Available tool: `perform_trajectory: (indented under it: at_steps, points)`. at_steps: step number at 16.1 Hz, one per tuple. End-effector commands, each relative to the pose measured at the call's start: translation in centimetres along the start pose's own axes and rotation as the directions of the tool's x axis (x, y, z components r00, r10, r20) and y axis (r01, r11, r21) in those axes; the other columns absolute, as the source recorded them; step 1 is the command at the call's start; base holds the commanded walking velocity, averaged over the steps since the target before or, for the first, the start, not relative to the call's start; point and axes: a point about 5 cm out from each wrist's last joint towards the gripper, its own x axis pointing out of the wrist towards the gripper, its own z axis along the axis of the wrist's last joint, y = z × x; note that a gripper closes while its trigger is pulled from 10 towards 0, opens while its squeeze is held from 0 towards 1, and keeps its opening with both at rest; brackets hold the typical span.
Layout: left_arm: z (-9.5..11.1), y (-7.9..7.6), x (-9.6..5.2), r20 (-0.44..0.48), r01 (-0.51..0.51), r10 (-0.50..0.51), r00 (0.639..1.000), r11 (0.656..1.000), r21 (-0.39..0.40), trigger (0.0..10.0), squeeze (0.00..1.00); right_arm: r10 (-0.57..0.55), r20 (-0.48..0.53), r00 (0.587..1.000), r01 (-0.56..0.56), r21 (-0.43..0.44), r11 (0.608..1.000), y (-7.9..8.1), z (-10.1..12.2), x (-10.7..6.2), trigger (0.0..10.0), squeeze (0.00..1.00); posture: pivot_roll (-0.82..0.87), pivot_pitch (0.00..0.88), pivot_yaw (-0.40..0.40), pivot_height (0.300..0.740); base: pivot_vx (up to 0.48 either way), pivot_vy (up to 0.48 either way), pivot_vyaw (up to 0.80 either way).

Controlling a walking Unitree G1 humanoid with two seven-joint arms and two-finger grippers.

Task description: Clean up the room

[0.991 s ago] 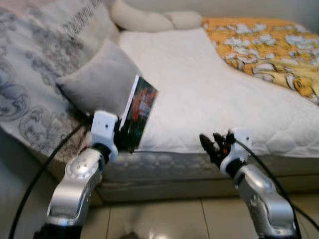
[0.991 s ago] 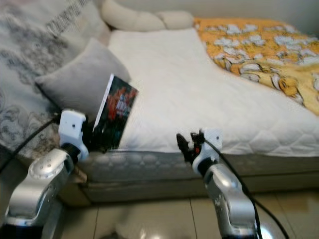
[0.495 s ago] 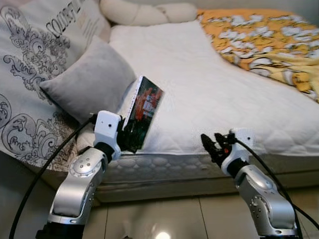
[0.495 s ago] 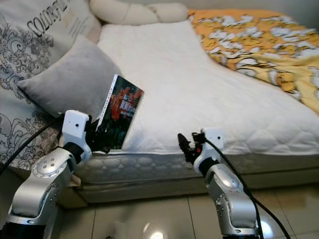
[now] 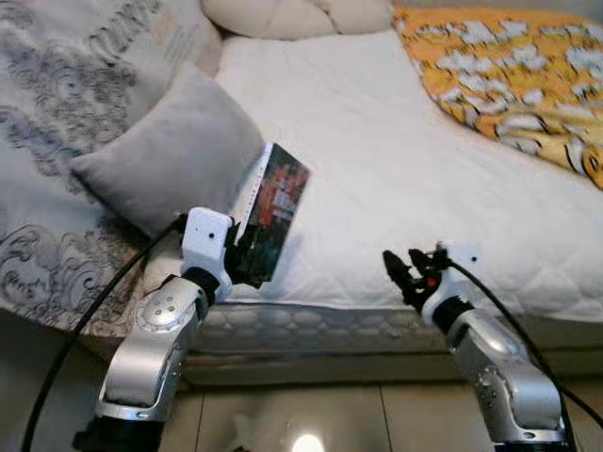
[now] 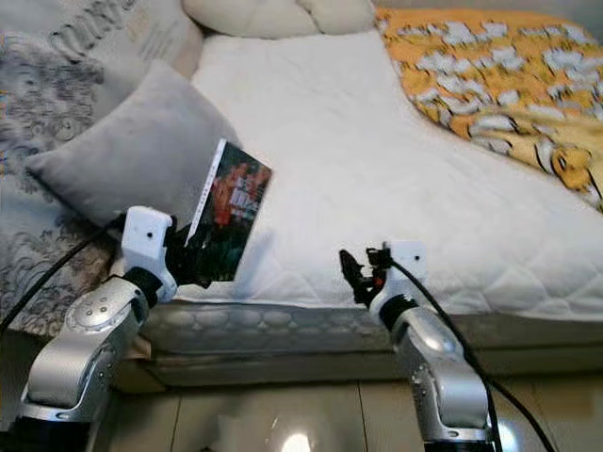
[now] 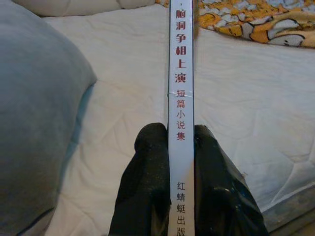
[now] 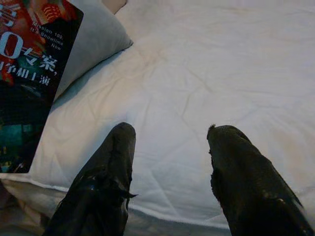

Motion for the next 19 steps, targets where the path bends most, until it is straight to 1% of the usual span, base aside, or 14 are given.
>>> perform_trajectory:
  at_steps: [1,4,6,15,16,17,19]
  points:
    - [0.96,0.33,0.20,0.045,-0.004,0.003,0.999,1.000,0.013,10.0,0.00,0.011,-0.012,1.000,-0.010,0.018,1.000,0.25,-0.11,0.11,10.0,0.00,0.02,0.000,0.034,0.740,0.307,0.000,0.00]
    - [0.95,0.25,0.24,0.046,-0.001,0.000,0.999,1.000,0.013,10.0,0.00,0.007,-0.019,1.000,-0.006,0.017,1.000,0.19,-0.18,0.10,10.0,0.00,0.02,0.000,0.036,0.740,0.304,0.000,-0.75]
    - [0.93,0.20,0.24,0.046,0.001,-0.002,0.999,1.000,0.013,10.0,0.00,0.004,-0.019,1.000,-0.004,-0.001,1.000,0.10,-0.20,0.04,10.0,0.00,0.02,0.000,0.036,0.740,0.306,0.000,0.00]
    - [0.79,0.27,0.10,0.039,0.000,0.000,0.999,1.000,0.019,10.0,0.00,0.020,-0.021,1.000,-0.019,0.003,1.000,0.47,-0.22,0.13,10.0,0.00,0.03,0.000,0.034,0.740,0.304,0.000,0.00]
    - [0.75,0.28,0.07,0.036,-0.001,0.000,0.999,1.000,0.024,10.0,0.00,0.033,-0.017,0.999,-0.033,-0.005,0.999,0.60,-0.11,0.14,10.0,0.00,0.03,0.000,0.033,0.740,0.304,0.000,0.00]
    - [0.74,0.27,0.06,0.036,-0.002,0.001,0.999,1.000,0.025,10.0,0.00,0.038,-0.024,0.999,-0.039,-0.045,0.998,0.64,-0.06,0.16,10.0,0.00,0.03,0.000,0.033,0.740,0.304,0.000,0.00]
    - [0.71,0.25,0.03,0.035,-0.003,0.002,0.999,1.000,0.024,10.0,0.00,0.053,-0.041,0.998,-0.056,-0.071,0.996,0.81,-0.28,0.19,10.0,0.00,0.03,0.000,0.032,0.740,0.304,0.000,0.80]
